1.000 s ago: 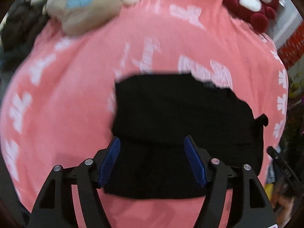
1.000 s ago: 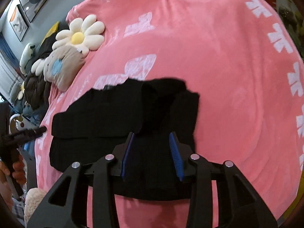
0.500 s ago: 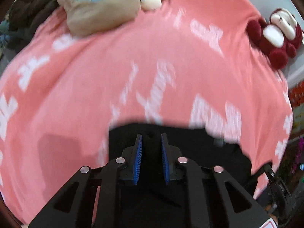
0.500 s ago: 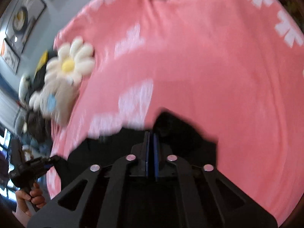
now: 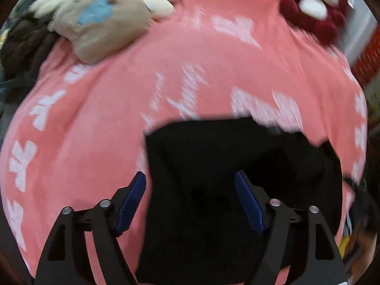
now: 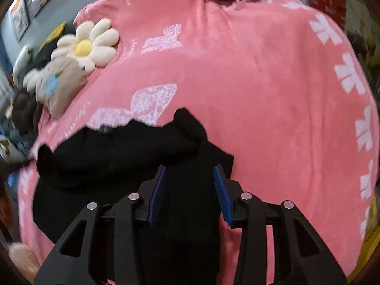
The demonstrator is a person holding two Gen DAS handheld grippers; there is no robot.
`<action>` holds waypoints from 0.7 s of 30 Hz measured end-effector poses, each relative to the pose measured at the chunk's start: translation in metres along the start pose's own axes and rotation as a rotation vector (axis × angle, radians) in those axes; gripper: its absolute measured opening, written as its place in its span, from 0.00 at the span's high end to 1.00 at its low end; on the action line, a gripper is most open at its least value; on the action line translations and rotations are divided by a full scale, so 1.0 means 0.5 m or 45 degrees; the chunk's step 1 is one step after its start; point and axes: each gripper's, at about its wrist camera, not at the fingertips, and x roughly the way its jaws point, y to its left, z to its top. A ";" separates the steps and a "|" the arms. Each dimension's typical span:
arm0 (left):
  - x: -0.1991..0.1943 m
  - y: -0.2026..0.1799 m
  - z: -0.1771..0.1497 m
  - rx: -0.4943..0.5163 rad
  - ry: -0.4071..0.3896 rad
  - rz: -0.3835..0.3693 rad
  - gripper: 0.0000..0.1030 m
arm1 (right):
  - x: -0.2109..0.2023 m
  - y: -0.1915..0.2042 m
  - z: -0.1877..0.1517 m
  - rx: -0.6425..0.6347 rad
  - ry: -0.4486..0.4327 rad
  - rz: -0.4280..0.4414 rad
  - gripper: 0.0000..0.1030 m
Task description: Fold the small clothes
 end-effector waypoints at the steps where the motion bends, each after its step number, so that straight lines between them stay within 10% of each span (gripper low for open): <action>1: 0.009 0.001 -0.004 -0.009 0.043 -0.022 0.27 | 0.010 -0.005 0.022 -0.002 0.000 0.022 0.57; 5: 0.061 0.025 0.000 -0.195 0.190 -0.069 0.27 | 0.075 -0.011 0.087 -0.030 0.044 0.012 0.36; 8: 0.097 0.041 0.033 -0.324 0.193 -0.067 0.55 | 0.129 0.000 0.105 -0.075 0.145 0.054 0.91; 11: 0.088 0.052 0.092 -0.403 0.090 -0.142 0.88 | 0.094 -0.022 0.129 0.040 -0.009 0.054 0.98; 17: 0.155 0.103 0.173 -0.538 0.117 0.025 0.84 | 0.142 -0.084 0.093 0.127 0.101 -0.193 0.93; 21: 0.108 0.085 0.150 -0.406 0.057 0.064 0.38 | 0.072 -0.066 0.052 0.108 0.011 -0.120 0.83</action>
